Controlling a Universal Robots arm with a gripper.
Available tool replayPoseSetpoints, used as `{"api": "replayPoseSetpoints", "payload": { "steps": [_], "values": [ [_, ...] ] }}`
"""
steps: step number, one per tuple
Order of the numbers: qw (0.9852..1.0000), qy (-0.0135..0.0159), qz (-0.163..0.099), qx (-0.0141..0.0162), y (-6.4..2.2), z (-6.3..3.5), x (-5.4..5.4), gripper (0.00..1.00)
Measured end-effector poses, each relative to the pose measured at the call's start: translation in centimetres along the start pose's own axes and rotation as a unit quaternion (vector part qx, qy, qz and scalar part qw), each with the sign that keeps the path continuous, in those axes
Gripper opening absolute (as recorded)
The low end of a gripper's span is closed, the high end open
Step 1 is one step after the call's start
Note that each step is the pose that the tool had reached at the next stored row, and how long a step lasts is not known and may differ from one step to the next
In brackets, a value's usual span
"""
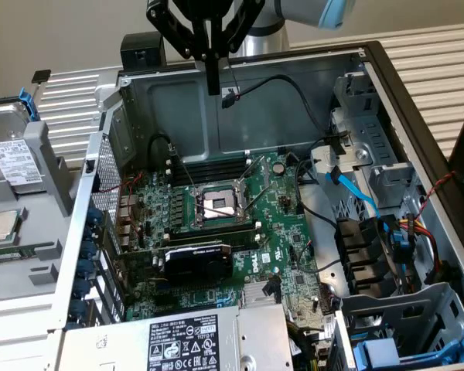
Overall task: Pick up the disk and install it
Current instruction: 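Reach for the disk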
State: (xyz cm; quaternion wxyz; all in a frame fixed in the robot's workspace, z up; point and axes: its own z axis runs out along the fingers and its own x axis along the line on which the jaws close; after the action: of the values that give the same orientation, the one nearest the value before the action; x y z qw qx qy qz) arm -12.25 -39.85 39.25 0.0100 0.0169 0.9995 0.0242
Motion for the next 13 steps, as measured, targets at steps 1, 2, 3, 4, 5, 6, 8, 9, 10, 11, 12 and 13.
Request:
{"api": "replayPoseSetpoints", "payload": {
  "steps": [1,2,3,4,5,6,8,9,10,11,12,13],
  "values": [
    [1.0000,-0.0004,0.000,0.0005,0.06,0.00,0.2,0.11],
    [1.0000,-0.0007,0.000,0.0011,0.13,-0.01,0.4,0.11],
    [1.0000,-0.0008,0.000,0.0017,0.20,-0.01,0.6,0.11],
    [1.0000,-0.0009,0.000,0.0023,0.29,-0.01,0.8,0.11],
    [1.0000,-0.0009,0.000,0.0030,0.39,-0.01,1.1,0.11],
    [1.0000,-0.0010,0.000,0.0034,0.48,-0.01,1.4,0.11],
    [1.0000,-0.0010,0.000,0.0039,0.67,-0.02,2.0,0.11],
    [1.0000,-0.0010,0.000,0.0040,0.76,-0.02,2.4,0.11],
    [1.0000,-0.0010,0.000,0.0041,0.84,-0.02,2.8,0.11],
    [1.0000,-0.0010,0.000,0.0042,0.93,-0.02,3.1,0.11],
    [1.0000,-0.0011,0.000,0.0042,1.04,-0.01,3.5,0.11],
    [1.0000,-0.0010,0.000,0.0043,1.15,-0.01,3.9,0.11]
  ]
}}
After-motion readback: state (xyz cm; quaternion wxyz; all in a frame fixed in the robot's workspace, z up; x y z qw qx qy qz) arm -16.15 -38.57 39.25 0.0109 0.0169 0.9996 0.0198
